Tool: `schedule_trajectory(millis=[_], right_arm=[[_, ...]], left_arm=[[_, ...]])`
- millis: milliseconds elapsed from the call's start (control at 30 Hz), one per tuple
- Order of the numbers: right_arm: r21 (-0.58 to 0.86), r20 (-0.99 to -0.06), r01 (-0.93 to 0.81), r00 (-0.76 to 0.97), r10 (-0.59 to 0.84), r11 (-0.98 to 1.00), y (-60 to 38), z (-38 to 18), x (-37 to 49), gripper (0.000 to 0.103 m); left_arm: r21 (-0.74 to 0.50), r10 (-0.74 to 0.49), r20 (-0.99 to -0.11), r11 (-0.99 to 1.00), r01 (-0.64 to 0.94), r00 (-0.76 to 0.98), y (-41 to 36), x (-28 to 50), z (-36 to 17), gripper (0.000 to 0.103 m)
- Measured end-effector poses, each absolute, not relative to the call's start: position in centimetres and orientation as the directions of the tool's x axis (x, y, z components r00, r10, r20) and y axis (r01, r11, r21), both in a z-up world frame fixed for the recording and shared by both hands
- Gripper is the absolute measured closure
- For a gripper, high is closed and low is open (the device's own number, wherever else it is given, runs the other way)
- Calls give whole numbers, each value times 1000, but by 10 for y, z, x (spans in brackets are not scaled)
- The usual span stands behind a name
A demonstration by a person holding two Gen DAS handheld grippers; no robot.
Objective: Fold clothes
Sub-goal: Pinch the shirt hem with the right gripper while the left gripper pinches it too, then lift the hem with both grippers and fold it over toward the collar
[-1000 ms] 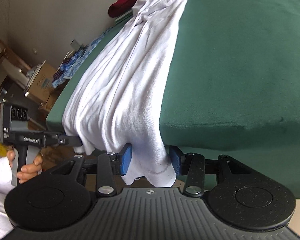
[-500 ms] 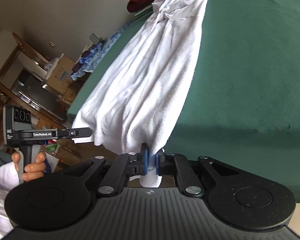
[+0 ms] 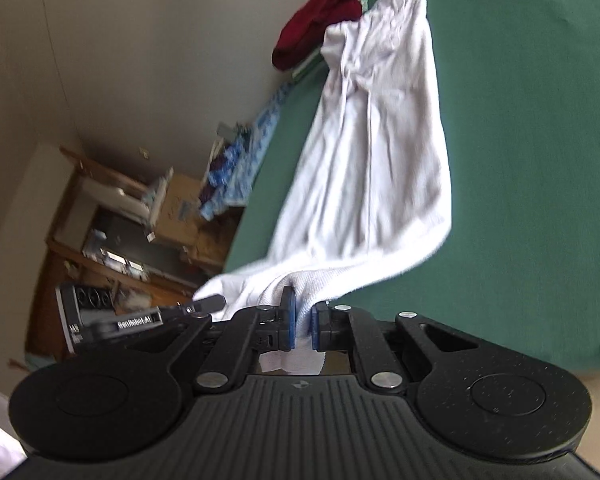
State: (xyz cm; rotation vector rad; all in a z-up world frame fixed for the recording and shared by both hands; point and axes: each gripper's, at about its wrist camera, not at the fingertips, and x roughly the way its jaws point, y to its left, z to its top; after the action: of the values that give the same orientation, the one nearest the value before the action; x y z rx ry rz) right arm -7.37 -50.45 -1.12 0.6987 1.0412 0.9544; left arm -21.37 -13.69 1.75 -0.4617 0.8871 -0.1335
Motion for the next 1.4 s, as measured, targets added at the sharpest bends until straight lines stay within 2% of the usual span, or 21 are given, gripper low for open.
schedule_trajectory(millis=[167, 367, 400, 433, 467, 500, 567, 600, 633, 700, 800, 933, 1000, 1033, 1067, 1133, 1167, 1233, 1300, 1367, 1400], right_arm=[[863, -370, -238, 302, 879, 445, -494, -11, -31, 95], [876, -357, -165, 409, 840, 453, -493, -18, -6, 93], [878, -355, -153, 427, 832, 453, -493, -19, -1, 89], [880, -353, -141, 444, 824, 453, -493, -20, 3, 83], [882, -351, -129, 461, 815, 453, -493, -21, 7, 73], [884, -350, -117, 478, 806, 452, -492, -22, 11, 55], [888, -346, -92, 511, 787, 451, -492, -24, 20, 55], [890, -345, -80, 527, 777, 449, -492, -25, 24, 55], [892, -343, -68, 543, 767, 448, -492, -26, 28, 56], [824, -394, -148, 546, 739, 548, -486, -6, 17, 58], [562, -558, -284, 563, 610, 777, -462, 12, -2, 58], [318, -679, -384, 546, 491, 867, -423, 9, -12, 58], [279, -695, -355, 566, 442, 892, -423, 7, -16, 58], [283, -700, -331, 571, 430, 900, -426, 5, -18, 58], [286, -704, -307, 575, 417, 908, -430, 4, -19, 58], [346, -710, -267, 552, 437, 900, -443, 1, -24, 54], [378, -715, -255, 531, 455, 890, -449, 0, -28, 53], [440, -714, -244, 488, 502, 864, -459, -6, -35, 52], [461, -694, -275, 480, 536, 844, -459, -9, -46, 52], [458, -687, -298, 480, 546, 838, -455, -14, -44, 60], [462, -681, -310, 477, 556, 831, -454, -16, -41, 81]], left_arm=[[-433, -316, -717, 901, -42, 621, -116, -141, 24, 99], [-424, -336, -736, 905, -14, 587, -99, -53, 5, 98], [-422, -344, -749, 907, -7, 566, -97, -40, -1, 93], [-420, -353, -762, 908, 1, 543, -95, -28, -7, 80], [-438, -373, -764, 899, 1, 526, -90, -21, -11, 76], [-457, -394, -765, 889, 1, 509, -84, -15, -14, 76], [-476, -409, -746, 879, 9, 526, -70, -19, -9, 65], [-479, -414, -739, 877, 16, 532, -63, -27, -5, 52], [-482, -418, -732, 876, 24, 538, -55, -36, -1, 47], [-490, -440, -727, 870, 52, 527, -47, -54, 3, 43], [-492, -493, -749, 861, 128, 443, -60, -77, -6, 41], [-462, -505, -783, 863, 204, 364, -93, -90, -24, 39], [-441, -492, -788, 871, 218, 369, -103, -94, -28, 41], [-424, -484, -788, 875, 234, 381, -106, -96, -27, 48], [-400, -467, -795, 883, 244, 387, -109, -97, -27, 52], [-350, -426, -809, 903, 250, 405, -109, -99, -27, 76], [-325, -405, -815, 911, 253, 414, -109, -100, -28, 81], [-351, -412, -809, 911, 218, 420, -102, -97, -29, 98], [-374, -416, -802, 909, 182, 429, -99, -96, -29, 101], [-351, -389, -807, 921, 169, 445, -103, -98, -24, 103], [-325, -368, -812, 930, 171, 454, -107, -100, -21, 103]])
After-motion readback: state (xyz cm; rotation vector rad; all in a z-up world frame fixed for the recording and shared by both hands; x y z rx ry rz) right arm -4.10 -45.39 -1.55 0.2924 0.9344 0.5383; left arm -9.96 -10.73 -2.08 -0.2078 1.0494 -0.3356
